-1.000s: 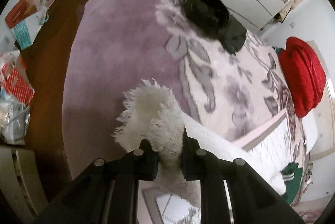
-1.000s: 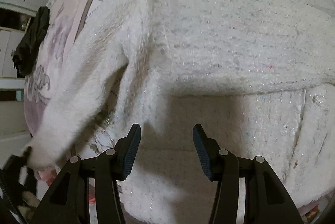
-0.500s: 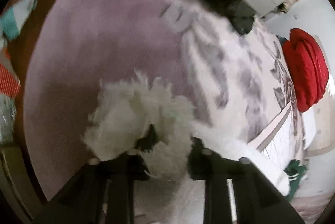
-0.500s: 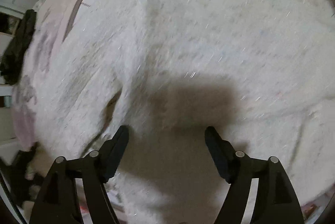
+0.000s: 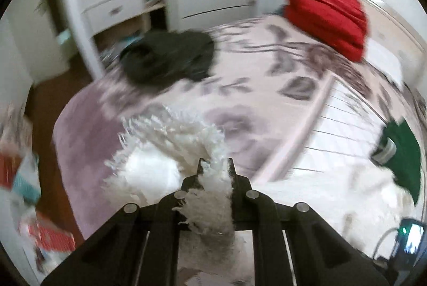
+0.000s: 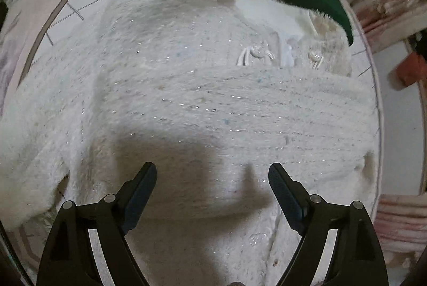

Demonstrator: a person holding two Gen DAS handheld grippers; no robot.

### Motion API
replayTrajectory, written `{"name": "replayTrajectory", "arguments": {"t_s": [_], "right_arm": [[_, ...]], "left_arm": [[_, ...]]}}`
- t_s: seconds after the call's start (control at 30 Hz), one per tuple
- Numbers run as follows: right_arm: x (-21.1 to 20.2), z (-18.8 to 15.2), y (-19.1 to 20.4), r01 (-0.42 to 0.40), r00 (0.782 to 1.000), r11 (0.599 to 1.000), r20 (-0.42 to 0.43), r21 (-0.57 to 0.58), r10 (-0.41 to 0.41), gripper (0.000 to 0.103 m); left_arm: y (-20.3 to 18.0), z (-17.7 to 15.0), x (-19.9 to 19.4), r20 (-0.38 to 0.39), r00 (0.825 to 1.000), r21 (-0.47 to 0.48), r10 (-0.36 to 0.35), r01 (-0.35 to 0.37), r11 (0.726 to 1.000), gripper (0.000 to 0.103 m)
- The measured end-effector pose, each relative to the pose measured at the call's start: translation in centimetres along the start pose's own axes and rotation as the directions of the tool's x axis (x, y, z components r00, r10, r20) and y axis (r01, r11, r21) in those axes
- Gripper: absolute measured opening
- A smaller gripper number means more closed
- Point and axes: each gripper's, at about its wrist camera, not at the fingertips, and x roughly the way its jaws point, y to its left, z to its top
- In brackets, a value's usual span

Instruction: Fold large clothes

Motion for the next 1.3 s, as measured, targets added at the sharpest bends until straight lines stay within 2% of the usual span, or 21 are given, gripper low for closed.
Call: {"name": "replayTrajectory", "arguments": {"t_s": [0.1,0.2,0.3,0.43,0.5,0.57,0.63,0.73,0.8,0.83,0.9,0.97,1.0,1.03,1.1,1.13,1.2,1.3], "right_arm": [[-0.1,0.3,-3.8,-0.079,0.997,0.995,-0.022,0.058,0.08,0.087],[-0.3,0.0,-8.9,-0.117,0.992,0.986,-0.027,0.118,0.121,0.087],[0.1,-0.5,-15.3,-0.127,0.99,0.975,-0.038,0.182,0.136,0.087],[1.5,-1.2,-24.3,-0.1,0.991,0.96,-0.06,0.261,0.12,0.087],[2.7,-1.7,-29.0,-0.089,0.99,0.946,-0.074,0.311,0.117,0.087],[3.5,-2.4,-32.5,-0.092,0.99,0.933,-0.073,0.349,0.125,0.087],[4.2,-3.6,-36.0,-0.087,0.99,0.919,-0.068,0.384,0.122,0.087],[5.8,-5.5,-39.6,-0.083,0.987,0.902,-0.087,0.424,0.132,0.087],[6.9,-6.8,-41.2,-0.095,0.982,0.887,-0.103,0.452,0.158,0.087],[7.4,-7.2,-42.0,-0.107,0.978,0.878,-0.107,0.466,0.176,0.087],[7.7,-8.0,-42.9,-0.136,0.972,0.858,-0.101,0.496,0.213,0.087],[7.9,-8.5,-43.9,-0.185,0.961,0.827,-0.078,0.531,0.266,0.087],[7.8,-8.6,-44.2,-0.205,0.956,0.815,-0.068,0.542,0.285,0.087],[7.8,-8.7,-44.5,-0.226,0.95,0.802,-0.056,0.554,0.306,0.087],[7.6,-8.7,-44.8,-0.275,0.934,0.775,-0.032,0.568,0.356,0.087],[7.4,-8.5,-44.7,-0.302,0.924,0.761,-0.019,0.574,0.381,0.087],[6.4,-8.2,-44.0,-0.371,0.898,0.731,0.021,0.573,0.439,0.087],[5.2,-6.9,-42.2,-0.498,0.835,0.68,0.086,0.538,0.543,0.087]], "left_arm": [[-6.5,-0.5,-2.2,0.007,0.997,0.107,-0.074,0.073,0.992,0.009],[-14.0,-1.9,-4.0,-0.038,0.983,0.176,-0.179,0.183,0.967,0.009],[-22.1,-4.5,-5.8,-0.097,0.952,0.214,-0.29,0.305,0.928,0.009],[-32.6,-9.4,-6.4,-0.227,0.887,0.228,-0.402,0.45,0.864,0.009],[-37.1,-12.6,-6.5,-0.292,0.858,0.237,-0.423,0.494,0.837,0.009],[-40.1,-14.8,-6.1,-0.336,0.842,0.245,-0.422,0.511,0.824,0.009],[-42.7,-16.9,-6.0,-0.366,0.838,0.274,-0.404,0.512,0.814,0.009],[-46.0,-19.7,-5.8,-0.403,0.845,0.335,-0.351,0.494,0.802,0.011],[-47.7,-20.6,-5.2,-0.423,0.86,0.388,-0.285,0.456,0.801,0.015],[-48.1,-20.9,-4.8,-0.443,0.854,0.388,-0.272,0.457,0.8,0.017],[-48.2,-20.8,-4.5,-0.479,0.829,0.362,-0.288,0.486,0.796,0.02],[-47.7,-20.1,-5.2,-0.464,0.824,0.338,-0.325,0.504,0.795,0.025],[-47.6,-20.2,-5.7,-0.451,0.825,0.335,-0.339,0.509,0.793,0.039],[-47.2,-19.8,-6.3,-0.439,0.827,0.331,-0.351,0.512,0.793,0.06],[-46.2,-18.9,-6.9,-0.435,0.818,0.293,-0.377,0.524,0.8,0.083],[-45.0,-18.3,-7.4,-0.426,0.817,0.263,-0.388,0.523,0.811,0.083],[-42.9,-17.4,-7.6,-0.402,0.83,0.238,-0.386,0.502,0.832,0.083],[-37.3,-16.3,-7.0,-0.35,0.889,0.226,-0.294,0.385,0.895,0.086]]}}
